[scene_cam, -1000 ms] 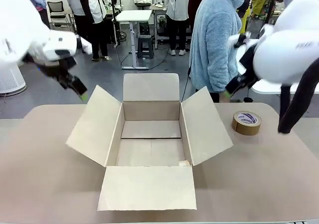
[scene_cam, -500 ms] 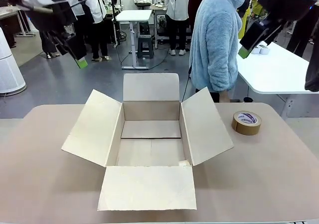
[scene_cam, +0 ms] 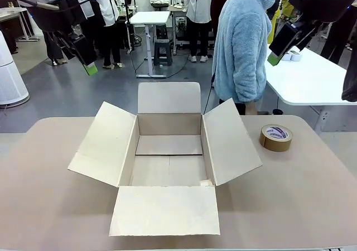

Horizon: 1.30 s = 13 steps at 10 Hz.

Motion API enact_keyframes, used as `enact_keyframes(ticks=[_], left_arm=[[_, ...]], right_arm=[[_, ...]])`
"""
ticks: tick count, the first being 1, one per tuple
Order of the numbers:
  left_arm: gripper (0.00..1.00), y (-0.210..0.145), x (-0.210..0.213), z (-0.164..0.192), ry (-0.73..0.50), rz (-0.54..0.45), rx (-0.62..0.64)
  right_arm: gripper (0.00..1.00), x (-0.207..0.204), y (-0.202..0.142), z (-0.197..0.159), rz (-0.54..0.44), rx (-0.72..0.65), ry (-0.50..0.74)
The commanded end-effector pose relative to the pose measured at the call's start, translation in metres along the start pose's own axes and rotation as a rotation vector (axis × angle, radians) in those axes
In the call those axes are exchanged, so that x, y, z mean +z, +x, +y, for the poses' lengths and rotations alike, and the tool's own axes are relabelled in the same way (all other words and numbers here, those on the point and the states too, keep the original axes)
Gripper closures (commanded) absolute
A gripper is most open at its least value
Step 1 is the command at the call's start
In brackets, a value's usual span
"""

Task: Wrap the clocks to prevent damage.
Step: Open the side flaps of the Package Box.

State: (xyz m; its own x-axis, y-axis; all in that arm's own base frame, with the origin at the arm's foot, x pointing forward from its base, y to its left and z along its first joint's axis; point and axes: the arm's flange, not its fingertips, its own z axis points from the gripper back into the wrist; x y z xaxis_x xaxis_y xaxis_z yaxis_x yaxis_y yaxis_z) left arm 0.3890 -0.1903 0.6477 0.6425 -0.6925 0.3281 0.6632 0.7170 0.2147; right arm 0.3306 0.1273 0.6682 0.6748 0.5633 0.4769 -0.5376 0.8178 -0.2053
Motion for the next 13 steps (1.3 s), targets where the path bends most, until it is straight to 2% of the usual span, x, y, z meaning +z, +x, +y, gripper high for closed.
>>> enact_keyframes(ticks=[1,2,3,7,8,9,10,11,13], left_arm=[[0.00,0.000,0.002,-0.001,0.002,-0.003,-0.001],[0.00,-0.005,-0.011,-0.008,0.036,0.033,-0.004],[0.00,0.000,0.000,0.000,0.000,0.000,-0.001],[0.00,0.001,-0.002,-0.003,0.000,0.004,-0.006],[0.00,-0.005,0.001,0.012,-0.129,-0.078,-0.175],[0.00,-0.007,0.000,0.025,-0.285,-0.137,-0.292],[0.00,-0.012,0.000,0.038,-0.361,-0.204,-0.373],[0.00,-0.020,0.003,0.056,-0.484,-0.317,-0.449],[0.00,-0.037,0.001,0.085,-0.576,-0.448,-0.484]], right_arm=[[0.00,0.002,0.000,0.001,0.001,0.001,0.000],[0.00,-0.017,-0.005,0.009,0.016,-0.015,-0.035],[0.00,0.000,0.000,0.000,-0.001,0.000,0.000],[0.00,0.000,0.000,0.000,-0.001,0.000,0.000],[0.00,0.001,0.001,0.001,-0.001,0.001,-0.003],[0.00,-0.003,0.000,-0.015,-0.060,0.046,0.072],[0.00,-0.006,-0.004,-0.027,-0.100,0.071,0.168],[0.00,-0.009,-0.008,-0.041,-0.203,0.136,0.299],[0.00,-0.016,-0.020,-0.070,-0.394,0.200,0.537]])
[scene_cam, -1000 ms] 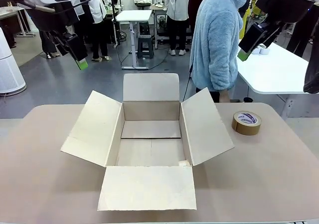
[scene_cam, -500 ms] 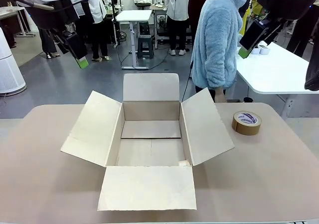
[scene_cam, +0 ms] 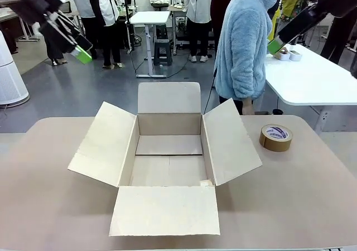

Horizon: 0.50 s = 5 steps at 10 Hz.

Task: Wrap the clocks to prevent damage.
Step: Open the side flaps of the Package Box.

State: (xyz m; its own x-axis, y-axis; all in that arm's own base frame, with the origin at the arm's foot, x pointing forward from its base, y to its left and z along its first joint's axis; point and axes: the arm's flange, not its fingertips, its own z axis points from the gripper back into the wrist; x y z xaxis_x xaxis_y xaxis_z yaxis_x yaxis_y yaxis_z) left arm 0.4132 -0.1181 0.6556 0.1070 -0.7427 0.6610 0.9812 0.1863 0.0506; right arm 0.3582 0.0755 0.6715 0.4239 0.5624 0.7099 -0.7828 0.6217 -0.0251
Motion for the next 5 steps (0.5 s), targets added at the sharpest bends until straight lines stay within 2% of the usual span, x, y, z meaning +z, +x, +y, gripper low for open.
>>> enact_keyframes(ticks=[1,2,5], left_arm=[[0.00,-0.023,0.016,0.013,-0.085,-0.080,0.024],[0.00,-0.035,0.028,0.017,-0.054,-0.138,0.051],[0.00,-0.067,0.057,0.022,0.051,-0.234,0.158]], right_arm=[[0.00,-0.001,-0.026,-0.026,-0.160,0.036,0.254],[0.00,-0.002,-0.037,-0.036,-0.193,0.038,0.260],[0.00,-0.004,-0.060,-0.051,-0.203,-0.008,0.096]])
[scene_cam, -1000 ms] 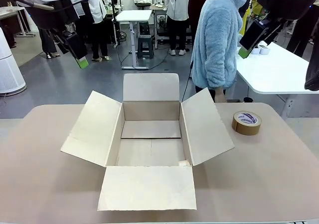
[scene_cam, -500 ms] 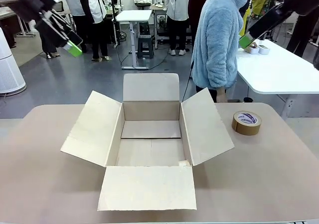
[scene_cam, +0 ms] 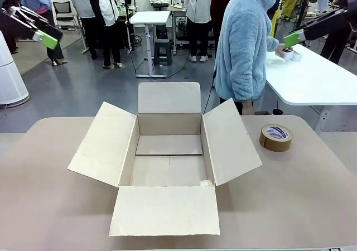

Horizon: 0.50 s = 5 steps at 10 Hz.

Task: Wrap the clocks to prevent damage.
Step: Open the side flaps of the Package Box.

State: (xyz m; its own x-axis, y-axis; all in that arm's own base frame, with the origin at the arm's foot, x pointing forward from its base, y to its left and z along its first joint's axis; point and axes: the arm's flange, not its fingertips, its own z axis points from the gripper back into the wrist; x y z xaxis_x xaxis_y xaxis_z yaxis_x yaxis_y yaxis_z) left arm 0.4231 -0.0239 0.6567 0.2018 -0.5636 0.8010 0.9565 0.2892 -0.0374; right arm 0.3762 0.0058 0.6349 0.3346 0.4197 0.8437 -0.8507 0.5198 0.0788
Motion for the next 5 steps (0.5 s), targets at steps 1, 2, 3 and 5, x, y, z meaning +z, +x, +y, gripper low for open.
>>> enact_keyframes(ticks=[1,2,3,5], left_arm=[[0.00,-0.004,0.005,-0.003,0.042,-0.033,0.023],[0.00,-0.008,0.006,-0.005,0.046,-0.023,0.034],[0.00,-0.010,0.007,-0.007,0.042,0.017,0.032],[0.00,-0.009,0.015,0.004,0.039,-0.015,0.031]], right_arm=[[0.00,-0.008,-0.008,0.002,0.024,-0.008,-0.076],[0.00,-0.007,-0.012,0.001,0.034,-0.007,-0.078],[0.00,-0.006,-0.013,0.004,0.049,-0.008,-0.082],[0.00,0.002,-0.010,-0.004,0.037,-0.020,-0.059]])
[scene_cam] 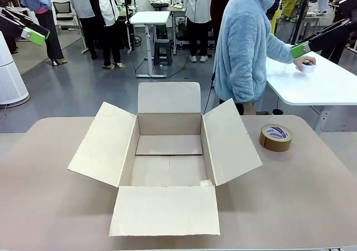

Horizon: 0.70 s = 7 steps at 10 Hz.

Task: Wrap the clocks to prevent damage.
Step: Open the side flaps of the Package Box.

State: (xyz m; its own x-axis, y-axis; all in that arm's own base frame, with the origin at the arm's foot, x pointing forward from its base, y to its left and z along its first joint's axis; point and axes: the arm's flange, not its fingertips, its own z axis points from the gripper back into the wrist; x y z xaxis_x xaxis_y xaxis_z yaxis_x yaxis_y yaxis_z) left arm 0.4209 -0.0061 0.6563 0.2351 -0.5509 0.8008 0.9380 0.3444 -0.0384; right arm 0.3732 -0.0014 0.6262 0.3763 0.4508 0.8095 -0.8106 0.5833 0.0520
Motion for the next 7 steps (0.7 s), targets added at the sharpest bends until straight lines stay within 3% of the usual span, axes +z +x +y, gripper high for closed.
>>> enact_keyframes(ticks=[1,2,3,4,5,6,7], left_arm=[[0.00,0.0016,0.0011,0.0009,-0.008,-0.013,-0.004],[0.12,0.0000,0.0000,0.0000,0.000,0.000,0.000],[0.60,-0.0005,-0.0016,-0.0032,-0.007,0.014,-0.004],[0.72,-0.0020,-0.0014,-0.0062,-0.008,0.013,-0.002],[1.00,-0.0029,0.0003,-0.0074,-0.015,0.008,-0.010],[1.00,-0.0038,0.0011,-0.0086,-0.018,0.006,-0.013],[1.00,-0.0058,0.0028,-0.0088,-0.019,0.011,-0.016]], right_arm=[[0.00,-0.0005,0.0012,-0.0025,-0.021,-0.001,0.018],[0.00,0.0000,0.0000,0.0000,0.000,0.000,0.000],[0.58,0.0042,-0.0001,0.0047,0.001,0.019,-0.023],[0.58,0.0053,-0.0005,0.0061,-0.001,-0.002,0.003],[1.00,0.0036,-0.0005,0.0063,-0.002,-0.009,0.011],[0.60,0.0029,-0.0009,0.0066,0.000,-0.011,0.016],[1.00,0.0034,-0.0012,0.0071,-0.003,-0.012,0.023]])
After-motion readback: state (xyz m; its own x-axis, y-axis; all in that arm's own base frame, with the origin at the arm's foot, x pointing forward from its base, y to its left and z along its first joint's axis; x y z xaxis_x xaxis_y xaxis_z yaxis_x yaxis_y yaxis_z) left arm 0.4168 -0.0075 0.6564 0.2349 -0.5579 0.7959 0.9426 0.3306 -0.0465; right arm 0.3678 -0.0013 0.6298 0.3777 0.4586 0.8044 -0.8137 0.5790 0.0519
